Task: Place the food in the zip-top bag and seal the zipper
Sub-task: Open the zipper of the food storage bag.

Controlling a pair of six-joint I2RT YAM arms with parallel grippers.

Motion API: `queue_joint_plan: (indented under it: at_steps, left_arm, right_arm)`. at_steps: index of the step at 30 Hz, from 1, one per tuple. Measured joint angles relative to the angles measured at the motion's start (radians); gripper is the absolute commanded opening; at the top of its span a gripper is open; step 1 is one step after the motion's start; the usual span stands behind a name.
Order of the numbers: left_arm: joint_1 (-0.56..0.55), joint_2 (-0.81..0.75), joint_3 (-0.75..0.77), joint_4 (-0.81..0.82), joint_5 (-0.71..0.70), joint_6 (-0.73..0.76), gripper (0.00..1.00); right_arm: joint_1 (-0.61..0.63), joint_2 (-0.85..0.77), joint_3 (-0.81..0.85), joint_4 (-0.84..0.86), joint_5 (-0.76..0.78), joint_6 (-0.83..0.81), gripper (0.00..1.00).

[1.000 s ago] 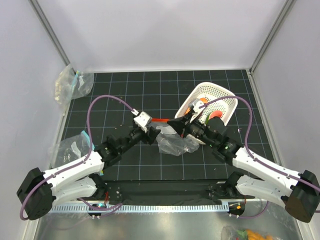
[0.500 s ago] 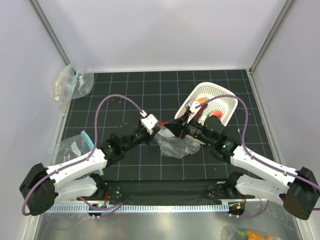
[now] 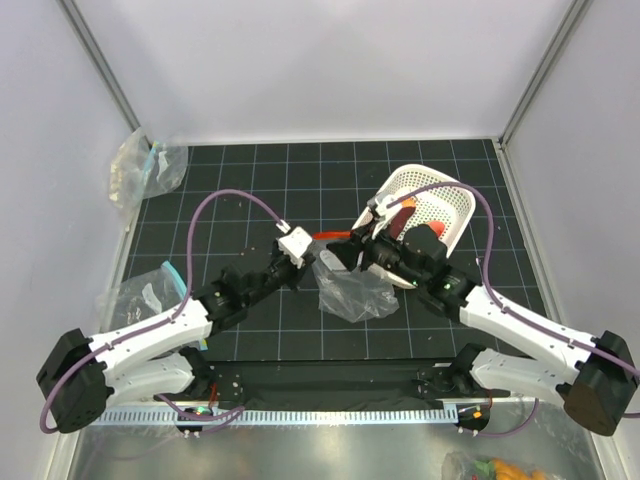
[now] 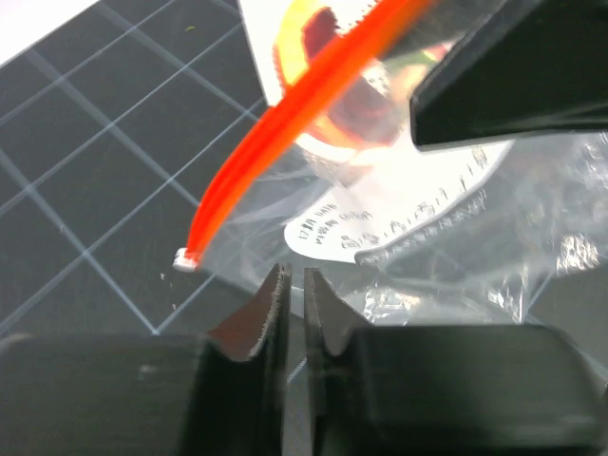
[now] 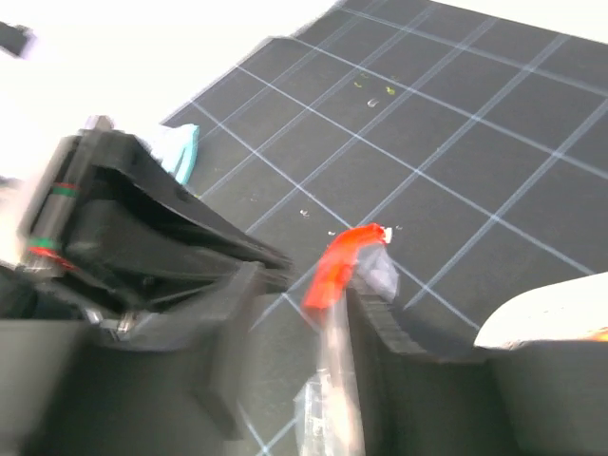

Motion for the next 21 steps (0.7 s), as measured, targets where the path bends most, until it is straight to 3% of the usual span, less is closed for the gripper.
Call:
queue_joint_plan:
  at_steps: [1, 2, 6, 7, 13, 21]
  left_arm:
    - [-0.001, -0.008, 0.000, -0.003, -0.030, -0.020, 0.37]
    - [-0.001, -0.018, 0.000, -0.003, -0.066, -0.043, 0.42]
    - [-0.001, -0.053, 0.004, -0.019, -0.208, -0.163, 0.70]
    - [-0.001, -0.058, 0.008, -0.025, -0.233, -0.198, 0.99]
    - [0.007, -0.079, 0.068, -0.163, -0.413, -0.556, 1.00]
    - [0.043, -0.154, 0.051, -0.246, -0.414, -0.910, 1.00]
  right_arm:
    - [0.000, 0.019, 0.025, -0.021, 0.018, -0.003, 0.23]
    - [0.000, 0.040, 0.047, -0.039, 0.029, -0.008, 0.17]
    - [0.000, 0.118, 0.114, -0.101, 0.056, -0.005, 0.03]
    - [0.000, 0.126, 0.116, -0.111, 0.060, -0.006, 0.01]
    - [0.001, 0.109, 0.113, -0.152, 0.079, -0.025, 0.01]
    - [0.058, 0.018, 0.049, -0.096, 0.087, -0.097, 0.01]
